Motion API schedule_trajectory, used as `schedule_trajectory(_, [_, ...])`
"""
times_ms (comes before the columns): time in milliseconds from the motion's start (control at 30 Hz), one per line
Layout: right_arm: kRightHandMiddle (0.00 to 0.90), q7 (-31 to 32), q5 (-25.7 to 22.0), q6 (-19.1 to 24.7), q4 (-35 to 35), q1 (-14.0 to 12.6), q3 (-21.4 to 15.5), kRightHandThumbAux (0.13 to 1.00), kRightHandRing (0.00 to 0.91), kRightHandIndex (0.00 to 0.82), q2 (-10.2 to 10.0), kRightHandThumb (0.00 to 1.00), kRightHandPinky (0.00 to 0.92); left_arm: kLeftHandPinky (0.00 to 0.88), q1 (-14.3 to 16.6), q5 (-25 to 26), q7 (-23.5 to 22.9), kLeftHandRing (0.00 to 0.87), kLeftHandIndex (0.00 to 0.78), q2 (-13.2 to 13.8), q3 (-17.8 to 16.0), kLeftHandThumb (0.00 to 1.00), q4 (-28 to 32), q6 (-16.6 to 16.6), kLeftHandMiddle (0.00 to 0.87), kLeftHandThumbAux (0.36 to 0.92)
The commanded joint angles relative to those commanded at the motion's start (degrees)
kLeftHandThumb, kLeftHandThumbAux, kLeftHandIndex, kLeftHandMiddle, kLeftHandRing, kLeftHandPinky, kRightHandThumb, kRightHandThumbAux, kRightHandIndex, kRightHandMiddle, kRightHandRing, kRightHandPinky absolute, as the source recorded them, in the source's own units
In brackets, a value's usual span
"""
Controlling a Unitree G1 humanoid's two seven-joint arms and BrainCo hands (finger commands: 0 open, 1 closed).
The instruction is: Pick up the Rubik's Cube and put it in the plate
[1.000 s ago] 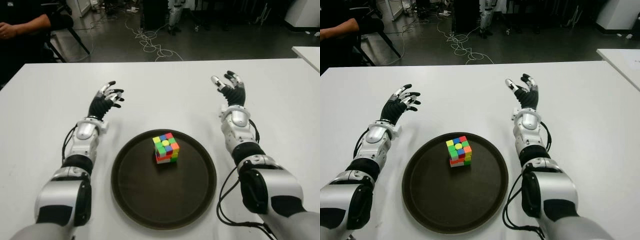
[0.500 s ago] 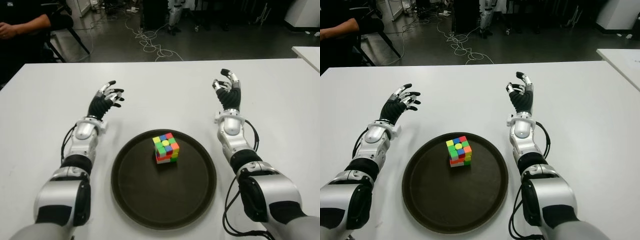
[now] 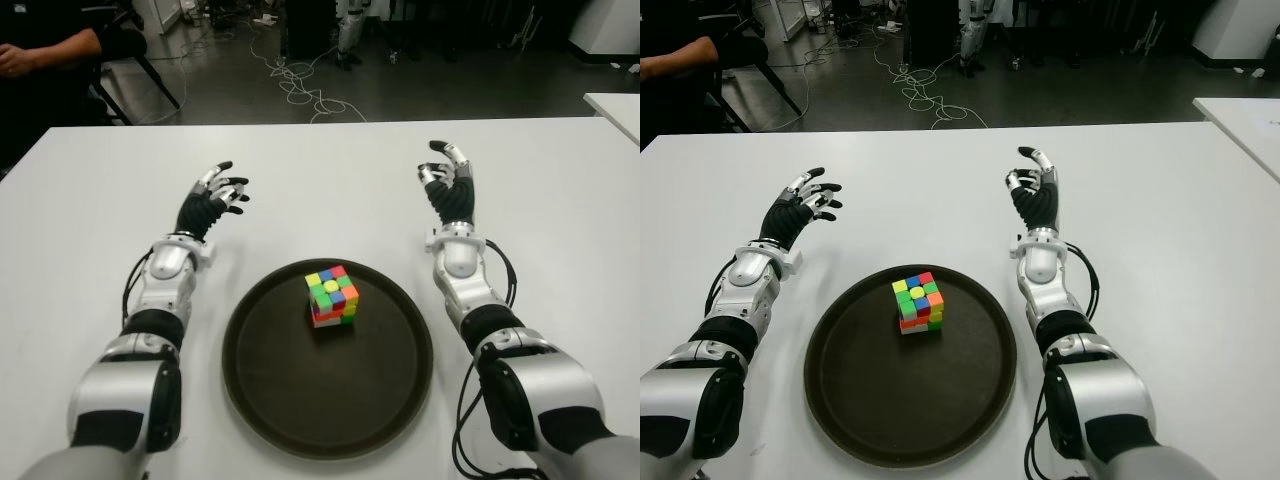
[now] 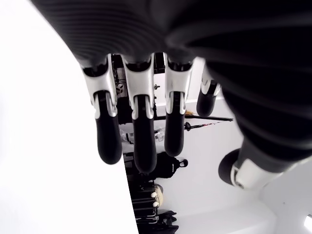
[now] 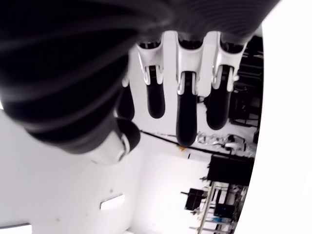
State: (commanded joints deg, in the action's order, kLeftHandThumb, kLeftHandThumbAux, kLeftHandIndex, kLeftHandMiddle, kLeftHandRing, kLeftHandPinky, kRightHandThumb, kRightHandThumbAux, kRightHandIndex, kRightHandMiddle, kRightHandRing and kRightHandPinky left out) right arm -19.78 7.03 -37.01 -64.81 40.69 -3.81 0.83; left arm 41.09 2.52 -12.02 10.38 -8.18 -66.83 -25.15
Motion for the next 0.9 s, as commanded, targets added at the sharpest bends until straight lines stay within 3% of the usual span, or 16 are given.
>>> schedule_trajectory(100, [0.31,1.12,-1.71,-0.6,2.89,-1.61,-0.79,0.738,0.372,0.398,-0.93,0.665,0.413,0.432,0.01,-0.05,0.28,0.366,0.116,0.12,-0.05,0.319,0.0,-0.02,0.29,0.595])
schedule_trajectory(233, [0.314,1.87,-3.22,0.96,13.74,-7.72,-0.67,0.738,0.39,0.399,-2.77,0.666,0.423,0.43,-0.23,0.21,0.26,0.367,0.119,0.23,-0.29,0.332,0.35,-0.14,0.292,0.602])
schedule_trajectory(433, [0.321,3.47,-4.51,8.44,29.14,-16.15,0.06,0.738,0.398,0.401,-5.0,0.671,0.439,0.427,-0.57,1.08,0.27,0.369,0.119,-0.05,-1.05,0.343,0.93,-0.2,0.296,0.609])
schedule_trajectory(533, [0.329,4.64,-5.59,12.27,30.97,-18.77,-0.36,0.737,0.393,0.402,-5.45,0.673,0.429,0.425,-0.66,1.07,0.67,0.365,0.116,-0.08,-1.23,0.327,0.94,0.11,0.296,0.618])
schedule_trajectory(667, [0.329,4.96,-5.73,15.94,31.97,-18.82,-0.59,0.735,0.383,0.404,-5.71,0.674,0.414,0.424,-0.69,0.94,0.72,0.364,0.116,-0.04,-1.24,0.327,0.87,0.25,0.296,0.625])
schedule_trajectory(900, [0.318,4.54,-5.5,17.07,24.92,-13.81,-1.78,0.735,0.37,0.405,-4.62,0.673,0.391,0.427,-0.75,0.83,0.33,0.358,0.114,0.16,-1.19,0.326,0.88,0.23,0.284,0.622])
